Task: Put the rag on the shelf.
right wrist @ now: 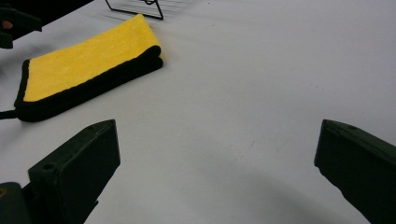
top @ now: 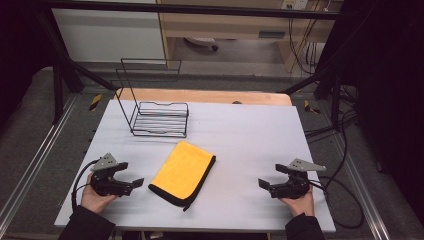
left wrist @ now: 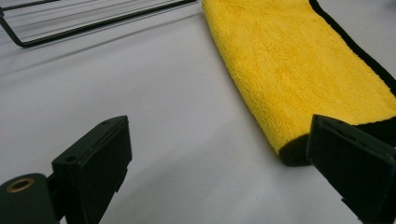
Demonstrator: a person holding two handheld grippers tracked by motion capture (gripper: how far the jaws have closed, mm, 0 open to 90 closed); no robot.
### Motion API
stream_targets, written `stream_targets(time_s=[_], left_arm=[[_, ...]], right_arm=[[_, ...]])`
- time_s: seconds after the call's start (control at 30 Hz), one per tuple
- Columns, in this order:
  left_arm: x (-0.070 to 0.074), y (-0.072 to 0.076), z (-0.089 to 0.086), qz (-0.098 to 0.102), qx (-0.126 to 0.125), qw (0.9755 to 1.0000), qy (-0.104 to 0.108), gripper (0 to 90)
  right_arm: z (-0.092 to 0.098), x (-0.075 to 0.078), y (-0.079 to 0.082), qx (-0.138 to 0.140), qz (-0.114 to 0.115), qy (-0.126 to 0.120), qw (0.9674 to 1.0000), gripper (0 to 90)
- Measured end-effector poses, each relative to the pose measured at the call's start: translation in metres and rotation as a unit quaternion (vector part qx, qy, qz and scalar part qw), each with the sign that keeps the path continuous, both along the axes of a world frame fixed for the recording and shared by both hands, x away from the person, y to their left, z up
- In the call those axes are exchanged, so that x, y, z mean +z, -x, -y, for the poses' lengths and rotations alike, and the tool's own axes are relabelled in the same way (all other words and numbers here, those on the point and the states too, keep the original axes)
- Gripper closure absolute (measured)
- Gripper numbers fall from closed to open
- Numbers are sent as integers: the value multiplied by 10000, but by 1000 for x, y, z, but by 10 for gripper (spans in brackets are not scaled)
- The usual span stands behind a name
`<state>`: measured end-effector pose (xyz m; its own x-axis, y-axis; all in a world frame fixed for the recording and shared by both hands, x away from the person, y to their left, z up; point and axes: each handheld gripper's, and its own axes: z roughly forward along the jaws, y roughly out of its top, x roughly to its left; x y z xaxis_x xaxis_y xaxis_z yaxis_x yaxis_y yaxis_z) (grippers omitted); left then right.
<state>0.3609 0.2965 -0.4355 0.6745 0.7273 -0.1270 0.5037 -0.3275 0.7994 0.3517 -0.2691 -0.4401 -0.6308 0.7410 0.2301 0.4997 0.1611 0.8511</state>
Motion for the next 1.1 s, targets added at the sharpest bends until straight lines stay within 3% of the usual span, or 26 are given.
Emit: stream_targets(time_s=[0.57, 0.67, 0.83, 1.1], left_arm=[[5, 1, 22, -243, 142, 9996, 37, 137], [6, 1, 28, -295, 92, 9995, 69, 232], [2, 1, 40, -567, 13, 9983, 141, 347], [-7, 3, 53, -826, -13, 9965, -89, 465]], right_arm=[[-3, 0, 1, -39, 30, 58, 10000, 5], [-4, -1, 0, -35, 15, 104, 9999, 5], [-5, -2, 0, -32, -16, 159, 9999, 5], [-6, -2, 0, -51, -71, 163, 9998, 5]])
